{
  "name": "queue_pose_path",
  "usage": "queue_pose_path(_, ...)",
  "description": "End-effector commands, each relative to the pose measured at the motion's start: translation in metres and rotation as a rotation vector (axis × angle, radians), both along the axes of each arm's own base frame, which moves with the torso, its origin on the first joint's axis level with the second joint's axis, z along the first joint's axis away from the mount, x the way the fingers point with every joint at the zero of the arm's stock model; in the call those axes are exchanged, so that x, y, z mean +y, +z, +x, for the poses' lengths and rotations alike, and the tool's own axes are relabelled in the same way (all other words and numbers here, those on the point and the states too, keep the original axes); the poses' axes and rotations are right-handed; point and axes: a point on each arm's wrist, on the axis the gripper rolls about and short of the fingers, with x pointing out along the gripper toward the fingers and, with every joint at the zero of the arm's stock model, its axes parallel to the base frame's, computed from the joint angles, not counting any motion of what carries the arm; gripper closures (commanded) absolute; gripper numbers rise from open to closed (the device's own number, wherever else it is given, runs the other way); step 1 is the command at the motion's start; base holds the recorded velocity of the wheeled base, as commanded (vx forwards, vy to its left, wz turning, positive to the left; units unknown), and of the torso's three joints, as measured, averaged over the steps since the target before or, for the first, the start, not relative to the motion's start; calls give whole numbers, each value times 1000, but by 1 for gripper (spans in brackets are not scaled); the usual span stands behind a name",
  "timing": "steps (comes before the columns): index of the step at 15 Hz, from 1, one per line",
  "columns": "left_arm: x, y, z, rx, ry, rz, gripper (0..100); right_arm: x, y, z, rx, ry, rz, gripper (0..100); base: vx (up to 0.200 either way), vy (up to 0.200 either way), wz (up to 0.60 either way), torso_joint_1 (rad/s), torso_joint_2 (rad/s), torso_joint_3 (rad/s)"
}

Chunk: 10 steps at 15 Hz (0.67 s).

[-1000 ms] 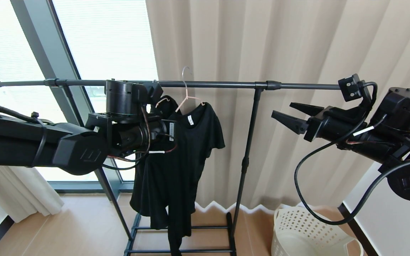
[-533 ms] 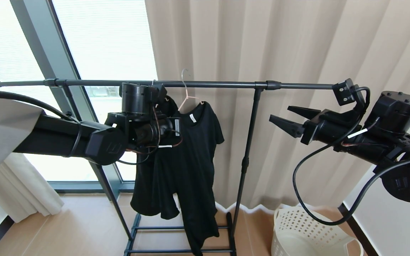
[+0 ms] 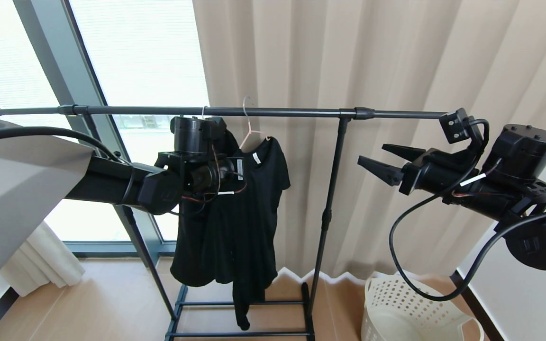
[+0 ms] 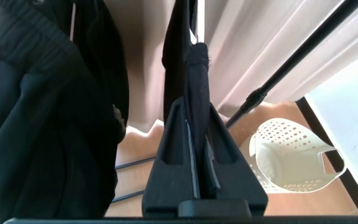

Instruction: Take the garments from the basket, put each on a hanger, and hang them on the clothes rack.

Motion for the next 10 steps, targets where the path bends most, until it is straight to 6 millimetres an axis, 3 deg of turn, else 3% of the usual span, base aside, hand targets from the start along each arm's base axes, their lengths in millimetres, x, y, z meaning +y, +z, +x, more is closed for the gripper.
queue_pose_path(1,-3,-9,5,14,0,6,100,0,-1,1,3,0,0,0,0,0,0,0,0,0)
queue_pose_path(10,-4,-20,8,41,3,7,100,0,-2,1,-3,-1,-9,0,0,0,0,0,0,0)
